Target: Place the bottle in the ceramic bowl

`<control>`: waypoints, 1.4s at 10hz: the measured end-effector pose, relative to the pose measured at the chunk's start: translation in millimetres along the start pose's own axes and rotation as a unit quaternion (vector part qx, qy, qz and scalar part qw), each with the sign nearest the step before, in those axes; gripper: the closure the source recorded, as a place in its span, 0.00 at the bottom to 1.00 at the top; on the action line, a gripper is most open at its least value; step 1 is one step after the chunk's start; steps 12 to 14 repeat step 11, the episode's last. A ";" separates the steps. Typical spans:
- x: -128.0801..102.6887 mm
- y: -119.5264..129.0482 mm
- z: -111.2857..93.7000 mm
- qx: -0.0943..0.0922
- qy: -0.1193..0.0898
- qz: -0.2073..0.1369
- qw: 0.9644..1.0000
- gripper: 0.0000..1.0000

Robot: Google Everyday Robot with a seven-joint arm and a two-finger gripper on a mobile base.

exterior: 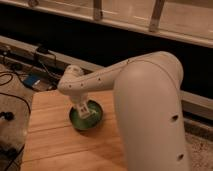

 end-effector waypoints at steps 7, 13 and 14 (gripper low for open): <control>-0.3 1.6 0.2 -0.001 0.000 -0.001 1.000 0.20; -0.5 2.3 0.1 -0.001 0.000 -0.002 1.000 0.20; -0.5 2.3 0.1 -0.001 0.000 -0.002 1.000 0.20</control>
